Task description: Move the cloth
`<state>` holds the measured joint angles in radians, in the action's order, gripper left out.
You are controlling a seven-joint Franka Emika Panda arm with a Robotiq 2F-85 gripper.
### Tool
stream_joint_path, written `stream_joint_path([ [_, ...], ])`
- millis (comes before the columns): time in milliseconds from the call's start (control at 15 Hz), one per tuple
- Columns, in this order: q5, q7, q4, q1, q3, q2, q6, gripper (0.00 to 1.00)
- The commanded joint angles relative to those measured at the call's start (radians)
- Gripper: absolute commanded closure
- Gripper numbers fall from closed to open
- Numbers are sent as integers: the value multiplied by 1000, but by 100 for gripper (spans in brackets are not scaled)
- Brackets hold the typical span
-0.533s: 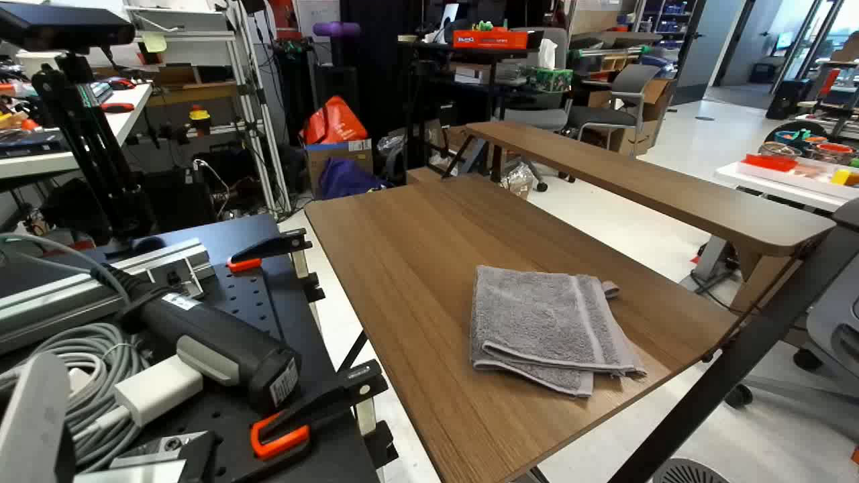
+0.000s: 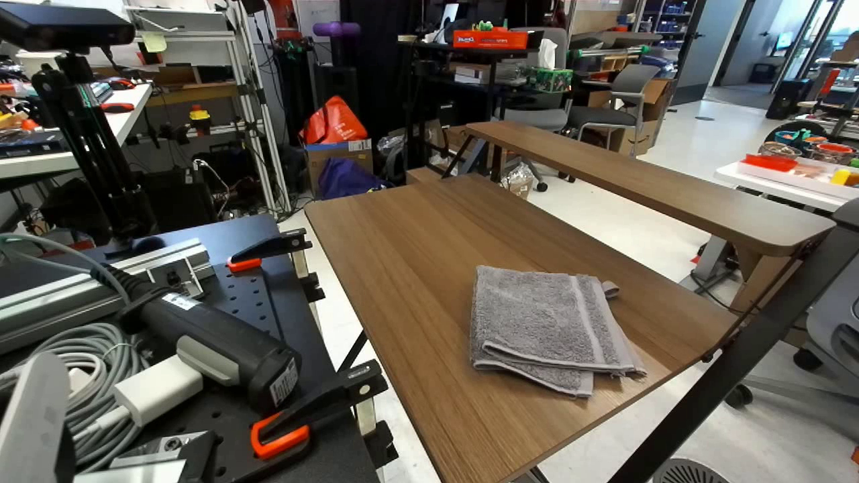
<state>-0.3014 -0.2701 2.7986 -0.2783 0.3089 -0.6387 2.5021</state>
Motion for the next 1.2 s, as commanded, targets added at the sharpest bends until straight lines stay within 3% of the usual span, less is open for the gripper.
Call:
stream_joint_path([
  [0, 39, -40, -2, 20, 3, 7, 14, 0],
  [267, 103, -69, -15, 127, -30, 72, -9, 0],
  [733, 211, -38, -76, 361, -197, 342, 54, 0],
  [1133, 167, 13, -258, 438, -371, 645, 59, 0],
])
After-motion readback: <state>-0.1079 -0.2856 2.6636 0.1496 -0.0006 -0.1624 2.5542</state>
